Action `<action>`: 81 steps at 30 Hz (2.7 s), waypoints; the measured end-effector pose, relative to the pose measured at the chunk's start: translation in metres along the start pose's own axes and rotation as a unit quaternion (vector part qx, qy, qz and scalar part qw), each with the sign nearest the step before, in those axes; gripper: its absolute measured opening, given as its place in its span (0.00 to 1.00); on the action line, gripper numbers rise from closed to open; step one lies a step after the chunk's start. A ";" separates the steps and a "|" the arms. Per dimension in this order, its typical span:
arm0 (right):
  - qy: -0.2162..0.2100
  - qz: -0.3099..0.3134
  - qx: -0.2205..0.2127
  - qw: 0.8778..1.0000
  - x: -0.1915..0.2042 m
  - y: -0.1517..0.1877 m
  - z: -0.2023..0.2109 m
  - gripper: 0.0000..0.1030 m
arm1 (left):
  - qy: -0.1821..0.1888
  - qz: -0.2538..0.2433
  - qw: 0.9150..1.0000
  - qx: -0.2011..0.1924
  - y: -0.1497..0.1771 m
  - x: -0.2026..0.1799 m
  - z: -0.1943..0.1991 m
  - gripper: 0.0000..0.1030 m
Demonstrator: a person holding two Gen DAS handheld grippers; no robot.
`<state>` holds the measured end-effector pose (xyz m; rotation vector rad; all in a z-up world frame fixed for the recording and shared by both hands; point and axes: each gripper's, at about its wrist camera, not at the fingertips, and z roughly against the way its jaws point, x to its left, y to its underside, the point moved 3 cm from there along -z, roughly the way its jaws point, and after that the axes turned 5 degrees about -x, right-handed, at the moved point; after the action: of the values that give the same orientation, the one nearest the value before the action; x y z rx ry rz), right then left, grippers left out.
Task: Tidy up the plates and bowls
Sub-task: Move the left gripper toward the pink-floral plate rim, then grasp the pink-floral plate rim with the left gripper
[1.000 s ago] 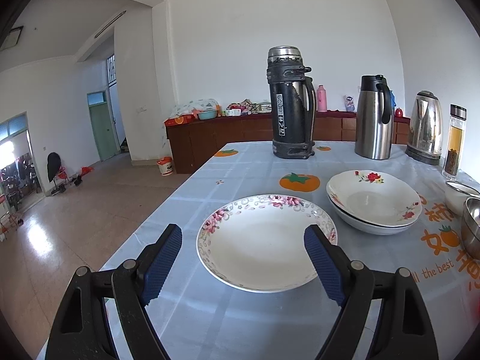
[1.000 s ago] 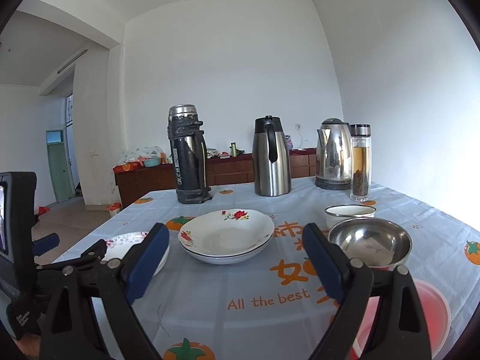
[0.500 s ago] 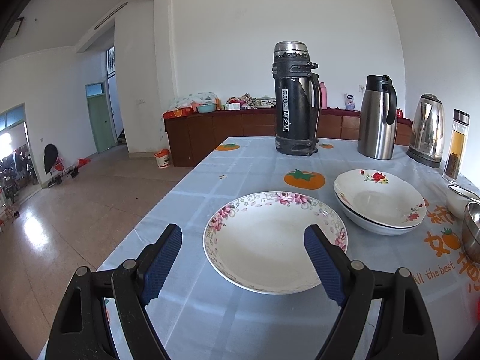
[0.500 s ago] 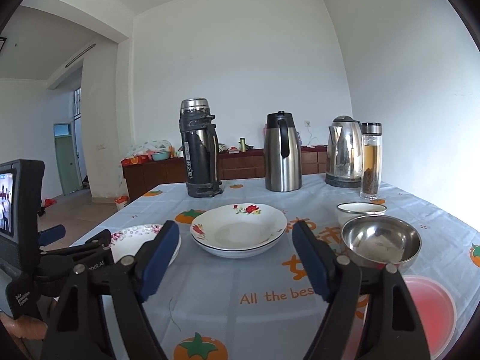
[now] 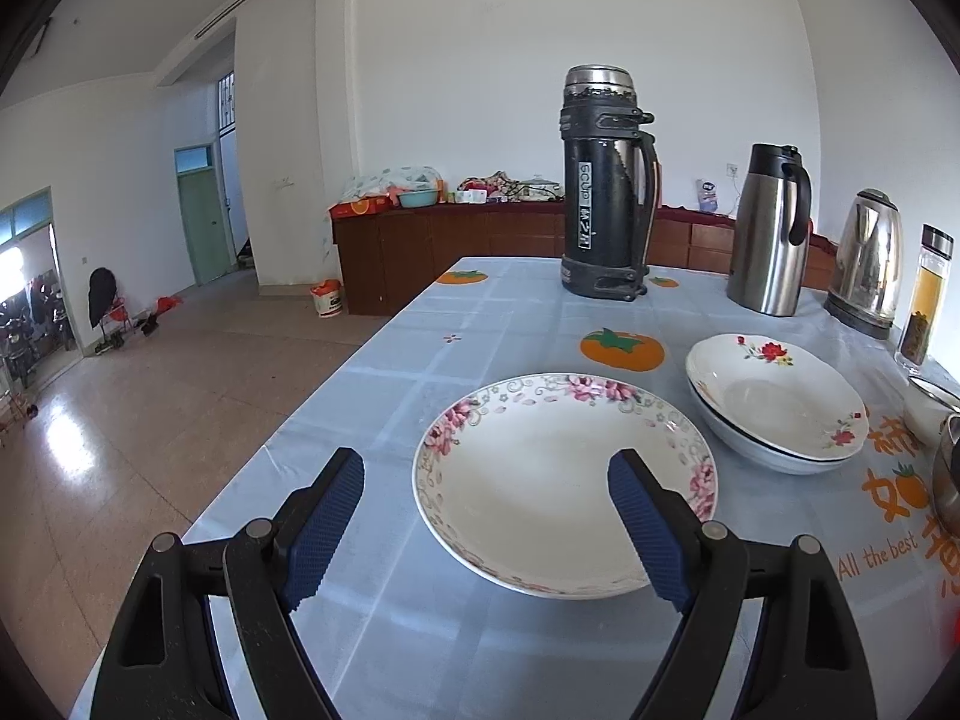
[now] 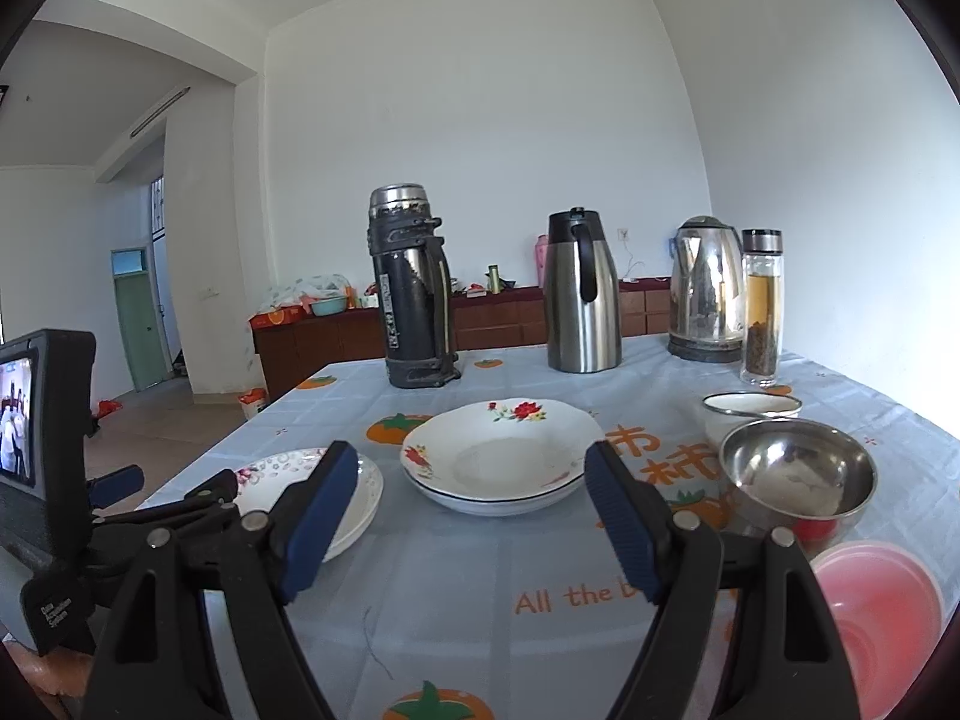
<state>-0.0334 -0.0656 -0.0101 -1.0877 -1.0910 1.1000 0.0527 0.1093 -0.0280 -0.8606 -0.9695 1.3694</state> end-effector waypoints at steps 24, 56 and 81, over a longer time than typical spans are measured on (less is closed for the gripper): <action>-0.015 0.004 0.006 1.000 0.039 0.003 -0.027 0.77 | -0.022 -0.034 0.999 -0.006 -0.021 0.014 -0.043 0.83; -0.017 -0.049 0.060 0.997 0.030 0.009 -0.058 0.84 | -0.039 -0.004 0.999 0.039 -0.020 0.056 -0.074 0.83; -0.042 -0.101 0.244 0.963 0.040 0.049 -0.128 0.59 | -0.009 -0.003 0.995 0.102 -0.006 0.047 -0.100 0.83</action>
<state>0.0918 -0.0339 -0.0709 -0.5316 -0.9052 1.1764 0.1458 0.1616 -0.0582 -0.6910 -0.8283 1.4455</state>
